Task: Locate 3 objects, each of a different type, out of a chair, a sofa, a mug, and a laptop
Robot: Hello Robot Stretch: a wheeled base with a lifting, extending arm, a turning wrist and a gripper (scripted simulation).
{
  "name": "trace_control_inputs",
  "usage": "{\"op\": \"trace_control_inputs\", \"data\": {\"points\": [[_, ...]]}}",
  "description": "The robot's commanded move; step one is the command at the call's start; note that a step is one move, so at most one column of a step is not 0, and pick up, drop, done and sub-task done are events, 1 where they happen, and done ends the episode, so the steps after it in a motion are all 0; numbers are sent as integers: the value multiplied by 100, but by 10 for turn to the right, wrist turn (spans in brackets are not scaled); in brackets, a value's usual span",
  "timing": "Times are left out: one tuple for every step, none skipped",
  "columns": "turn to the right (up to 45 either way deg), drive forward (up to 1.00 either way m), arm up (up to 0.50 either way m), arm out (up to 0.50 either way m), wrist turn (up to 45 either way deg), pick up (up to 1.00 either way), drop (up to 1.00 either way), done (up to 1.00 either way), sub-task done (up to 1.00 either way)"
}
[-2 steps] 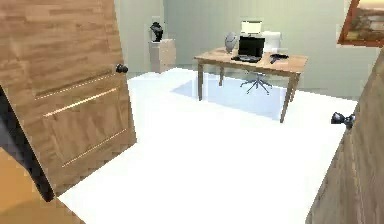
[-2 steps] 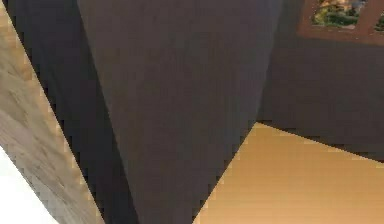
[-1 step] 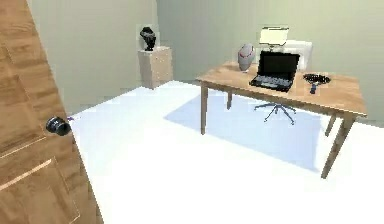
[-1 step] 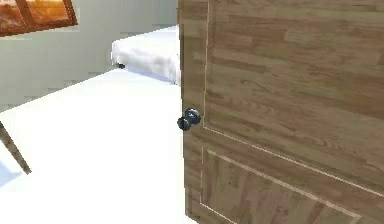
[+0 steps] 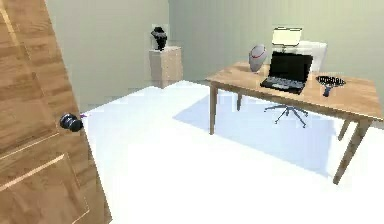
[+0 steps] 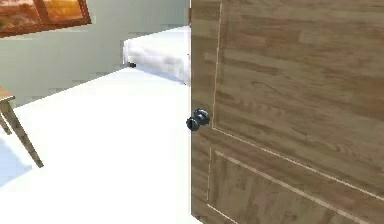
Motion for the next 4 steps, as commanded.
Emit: {"op": "trace_control_inputs", "data": {"points": [[0,50,0,0,0,0,0,0,0],[0,85,0,0,0,0,0,0,0],[450,0,0,0,0,0,0,0,0],[120,0,0,0,0,0,0,0,0]]}}
